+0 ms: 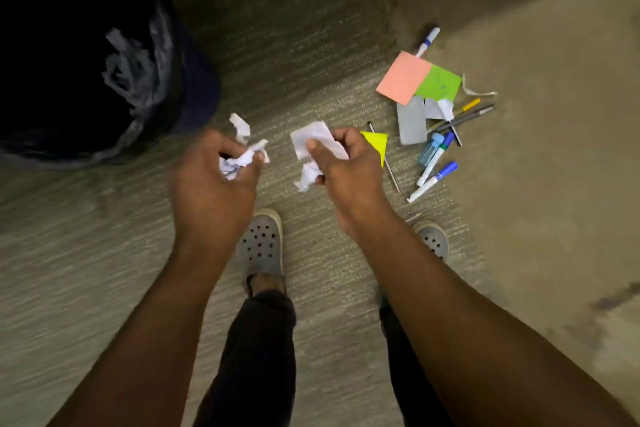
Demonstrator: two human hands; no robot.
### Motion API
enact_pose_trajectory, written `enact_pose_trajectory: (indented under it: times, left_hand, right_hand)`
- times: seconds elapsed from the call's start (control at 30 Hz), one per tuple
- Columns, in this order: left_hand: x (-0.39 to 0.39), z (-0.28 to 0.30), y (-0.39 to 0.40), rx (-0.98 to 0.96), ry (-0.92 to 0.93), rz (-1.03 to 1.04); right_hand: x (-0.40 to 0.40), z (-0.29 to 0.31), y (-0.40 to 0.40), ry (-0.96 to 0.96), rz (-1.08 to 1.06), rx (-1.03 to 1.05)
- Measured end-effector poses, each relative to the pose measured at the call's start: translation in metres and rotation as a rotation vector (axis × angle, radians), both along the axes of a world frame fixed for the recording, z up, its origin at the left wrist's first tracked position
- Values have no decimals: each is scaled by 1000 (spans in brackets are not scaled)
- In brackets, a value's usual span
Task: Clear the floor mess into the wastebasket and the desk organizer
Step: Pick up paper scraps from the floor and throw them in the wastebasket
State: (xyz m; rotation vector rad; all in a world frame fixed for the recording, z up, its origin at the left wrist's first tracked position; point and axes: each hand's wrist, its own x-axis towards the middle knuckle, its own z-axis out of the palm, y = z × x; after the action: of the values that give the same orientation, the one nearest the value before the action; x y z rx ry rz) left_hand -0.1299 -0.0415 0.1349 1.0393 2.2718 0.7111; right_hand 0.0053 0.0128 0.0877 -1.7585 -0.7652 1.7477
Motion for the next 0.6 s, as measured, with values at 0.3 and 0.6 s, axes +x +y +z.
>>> enact_pose_trajectory:
  times: [0.3,0.6]
  left_hand:
    - [-189,62,50,82,321,216]
    - [-224,2,25,-269,301,-82]
  right_hand:
    - [-211,123,70,-170,279,946]
    - [-215,67,52,-501,844,1013]
